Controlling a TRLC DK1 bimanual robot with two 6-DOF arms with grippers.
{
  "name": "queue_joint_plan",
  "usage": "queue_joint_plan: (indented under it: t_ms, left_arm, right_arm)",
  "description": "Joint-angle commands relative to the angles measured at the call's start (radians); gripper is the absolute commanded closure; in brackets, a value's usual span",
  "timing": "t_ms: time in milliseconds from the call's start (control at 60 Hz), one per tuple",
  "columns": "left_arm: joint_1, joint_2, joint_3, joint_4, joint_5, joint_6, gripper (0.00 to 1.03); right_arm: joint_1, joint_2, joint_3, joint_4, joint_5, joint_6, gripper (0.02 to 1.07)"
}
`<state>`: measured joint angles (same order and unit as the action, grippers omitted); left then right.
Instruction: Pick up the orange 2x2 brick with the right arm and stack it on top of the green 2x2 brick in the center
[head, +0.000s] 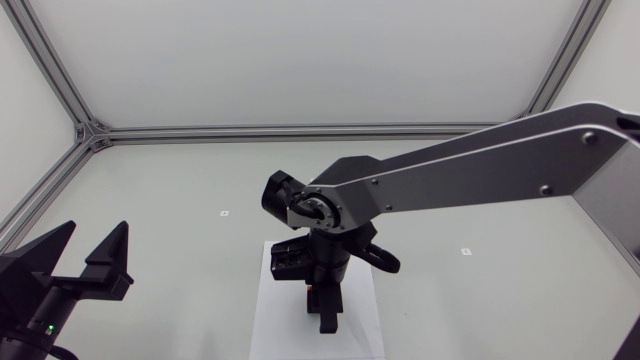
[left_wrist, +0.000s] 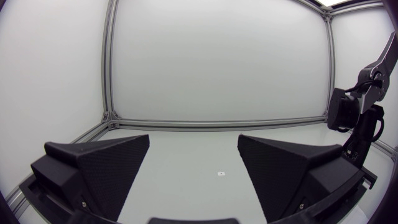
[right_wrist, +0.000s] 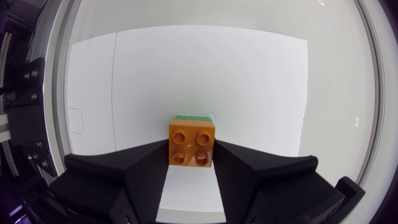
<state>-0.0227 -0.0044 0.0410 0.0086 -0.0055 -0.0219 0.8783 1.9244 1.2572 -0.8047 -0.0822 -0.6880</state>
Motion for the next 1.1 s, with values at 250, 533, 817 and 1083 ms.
queue_joint_plan:
  t_ms: [250,533,817,1083]
  left_arm:
    - [0.003,-0.008,-0.041,-0.015,0.004,0.013,0.04]
    - [0.003,-0.008,-0.041,-0.015,0.004,0.013,0.04]
    - [0.003,-0.008,-0.041,-0.015,0.004,0.013,0.04]
    - [0.003,-0.008,-0.041,-0.015,0.004,0.013,0.04]
  right_arm:
    - [0.01,0.024,-0.016,0.015,-0.004,0.004,0.61]
    - [0.01,0.024,-0.028,0.013,-0.001,-0.013,0.61]
    - [0.008,0.021,-0.032,0.01,0.004,-0.021,0.61]
    - [0.004,0.016,-0.033,0.004,0.01,-0.035,0.58]
